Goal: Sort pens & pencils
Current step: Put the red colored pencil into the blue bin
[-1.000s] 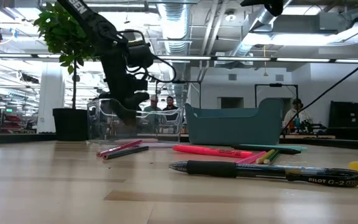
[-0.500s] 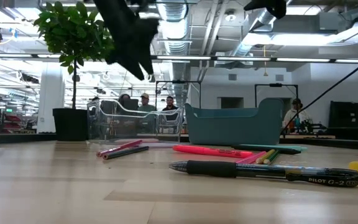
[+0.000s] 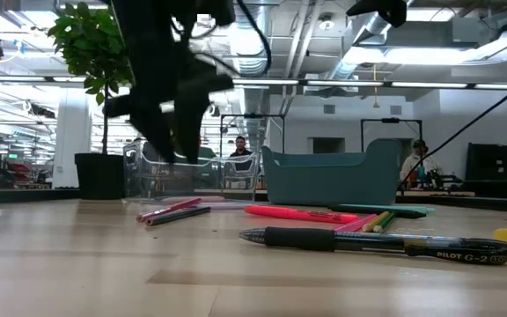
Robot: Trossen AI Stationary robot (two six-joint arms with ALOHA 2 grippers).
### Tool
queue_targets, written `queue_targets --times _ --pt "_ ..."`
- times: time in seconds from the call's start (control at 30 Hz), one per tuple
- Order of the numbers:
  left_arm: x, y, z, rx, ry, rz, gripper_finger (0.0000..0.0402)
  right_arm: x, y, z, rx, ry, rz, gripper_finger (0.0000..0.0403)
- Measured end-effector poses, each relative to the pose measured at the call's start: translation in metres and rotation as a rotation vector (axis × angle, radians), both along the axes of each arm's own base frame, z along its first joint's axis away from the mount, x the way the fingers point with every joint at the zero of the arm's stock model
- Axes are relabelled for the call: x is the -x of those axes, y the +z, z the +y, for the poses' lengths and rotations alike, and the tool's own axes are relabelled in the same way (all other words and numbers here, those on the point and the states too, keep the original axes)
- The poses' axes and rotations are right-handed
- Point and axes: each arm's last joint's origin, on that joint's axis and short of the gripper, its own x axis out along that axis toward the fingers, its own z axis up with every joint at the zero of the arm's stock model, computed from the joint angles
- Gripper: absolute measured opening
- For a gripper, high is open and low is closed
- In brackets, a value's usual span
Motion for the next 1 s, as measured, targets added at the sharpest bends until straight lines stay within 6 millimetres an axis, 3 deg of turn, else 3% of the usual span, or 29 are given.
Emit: queue_targets --times 0.23,0.77,1.0 --pt "-0.008 -0.033 0.004 0.017 0.059 0.089 0.0187 0.0 0.0 0.001 -0.001 0.003 0.004 0.0182" --pt "-0.013 -0.033 0.013 0.055 0.073 0.056 0.0187 -0.001 -0.002 0.009 -0.001 0.051 0.022 0.0182" --pt "-0.016 -0.046 0.013 0.062 0.072 0.085 0.0187 -0.001 -0.002 0.009 0.0 0.052 0.025 0.0182"
